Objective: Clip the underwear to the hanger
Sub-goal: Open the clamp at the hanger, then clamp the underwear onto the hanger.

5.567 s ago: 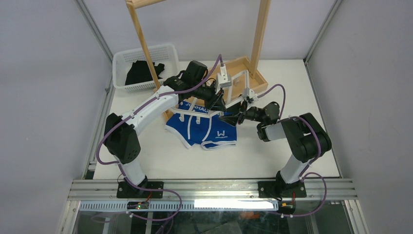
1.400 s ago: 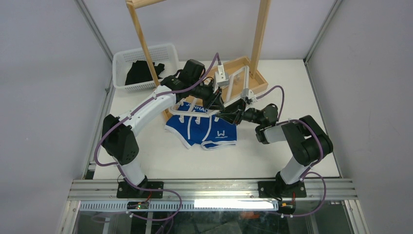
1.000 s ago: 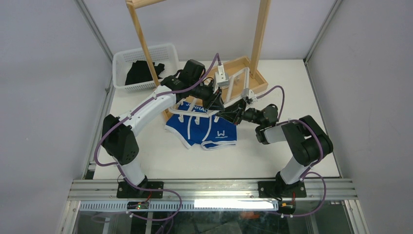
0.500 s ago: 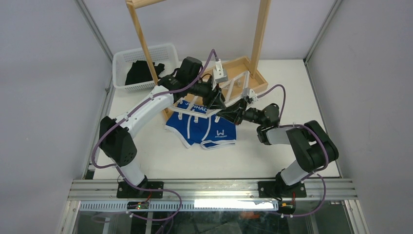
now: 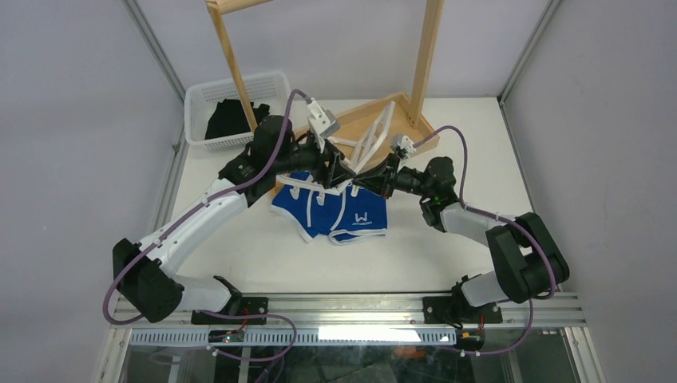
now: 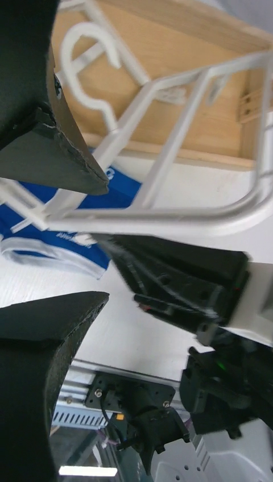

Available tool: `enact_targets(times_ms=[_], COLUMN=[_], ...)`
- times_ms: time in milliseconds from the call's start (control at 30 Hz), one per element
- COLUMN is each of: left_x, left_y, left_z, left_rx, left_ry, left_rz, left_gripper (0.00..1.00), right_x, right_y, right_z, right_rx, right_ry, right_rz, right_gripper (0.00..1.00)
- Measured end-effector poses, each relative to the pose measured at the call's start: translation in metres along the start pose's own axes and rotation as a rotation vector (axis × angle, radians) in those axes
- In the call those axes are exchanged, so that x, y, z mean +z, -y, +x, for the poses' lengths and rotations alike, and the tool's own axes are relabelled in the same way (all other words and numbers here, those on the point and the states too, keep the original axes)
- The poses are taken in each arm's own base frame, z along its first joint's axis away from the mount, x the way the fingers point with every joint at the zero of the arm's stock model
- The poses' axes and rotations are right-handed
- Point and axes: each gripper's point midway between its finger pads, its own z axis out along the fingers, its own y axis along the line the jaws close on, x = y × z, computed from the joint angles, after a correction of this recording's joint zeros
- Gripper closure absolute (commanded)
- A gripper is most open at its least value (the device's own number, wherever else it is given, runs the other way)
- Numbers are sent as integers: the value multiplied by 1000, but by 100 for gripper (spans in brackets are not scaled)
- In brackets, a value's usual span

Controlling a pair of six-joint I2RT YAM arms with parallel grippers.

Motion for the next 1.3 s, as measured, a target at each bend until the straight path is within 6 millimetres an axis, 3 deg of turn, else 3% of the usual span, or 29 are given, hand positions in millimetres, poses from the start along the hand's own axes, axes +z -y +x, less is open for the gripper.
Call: enact_targets(times_ms=[300,533,933,1200,1300], left_x=[-20,-11,-9,-9,-8], left_y=[13,61,49,27,17], left_z=[84,135,157,209,217], left_rx=[-280,-337,-386,-498,-538], left_ry=[-10,-34,-2,-53,-47], left_rz=[-139,-175,-244,-399,-442], left_gripper=[35,37,37,35,35], right_x=[9,9,5,-3,-10], right_y=[22,37,37,33,31], right_z=[-22,-21,-13,-6,3], right_rx=[63,113,135,129,129], right_ry=[-24,-66,-176,-317,-373], right_rz=[115,196,210,202,204], right_gripper=[100,100,100,100,100])
